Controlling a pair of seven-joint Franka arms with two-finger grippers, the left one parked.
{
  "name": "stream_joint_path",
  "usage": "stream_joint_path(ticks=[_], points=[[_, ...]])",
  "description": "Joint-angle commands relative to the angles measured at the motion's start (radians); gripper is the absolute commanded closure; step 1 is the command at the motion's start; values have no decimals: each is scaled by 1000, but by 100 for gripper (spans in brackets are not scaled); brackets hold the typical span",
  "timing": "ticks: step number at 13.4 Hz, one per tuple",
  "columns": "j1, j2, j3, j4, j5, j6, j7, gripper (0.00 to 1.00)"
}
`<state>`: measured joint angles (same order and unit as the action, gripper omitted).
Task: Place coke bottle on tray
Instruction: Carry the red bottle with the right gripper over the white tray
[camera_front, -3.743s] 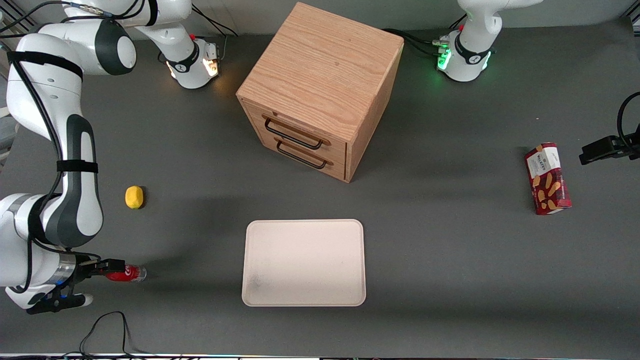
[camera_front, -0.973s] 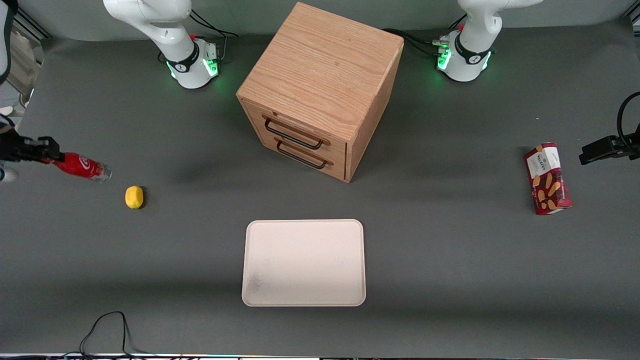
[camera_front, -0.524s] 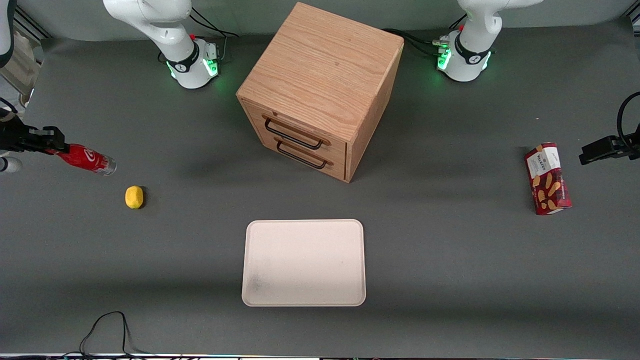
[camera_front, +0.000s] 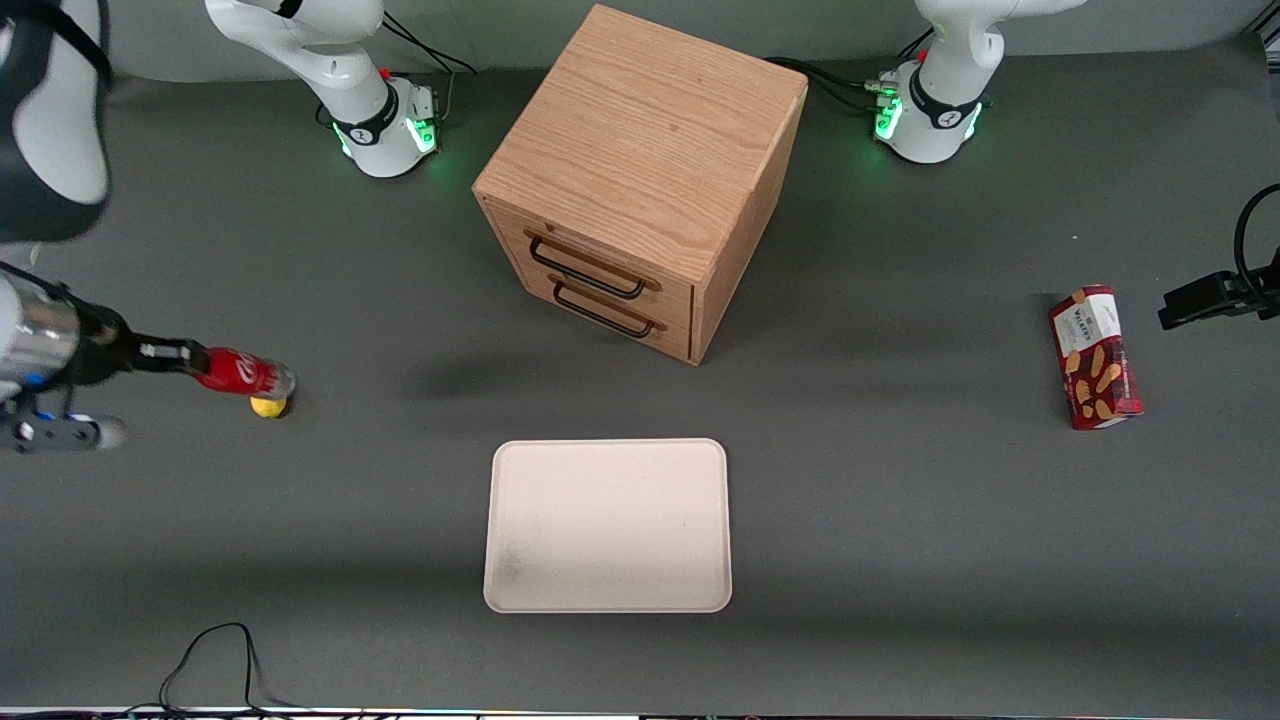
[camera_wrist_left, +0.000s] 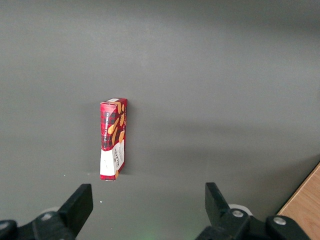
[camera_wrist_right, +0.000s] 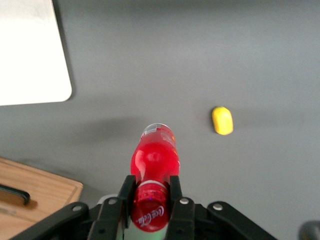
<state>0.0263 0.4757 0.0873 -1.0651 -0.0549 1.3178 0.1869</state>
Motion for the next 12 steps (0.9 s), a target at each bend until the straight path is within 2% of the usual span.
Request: stream_joint_path(ticks=[1,4,6,12], points=[[61,159,6,193,-13,-3,132,100],[81,250,77,215,-13,145,250,100],[121,302,83,218,-13,249,284,100],[181,394,81,226,-14,415,388,100]])
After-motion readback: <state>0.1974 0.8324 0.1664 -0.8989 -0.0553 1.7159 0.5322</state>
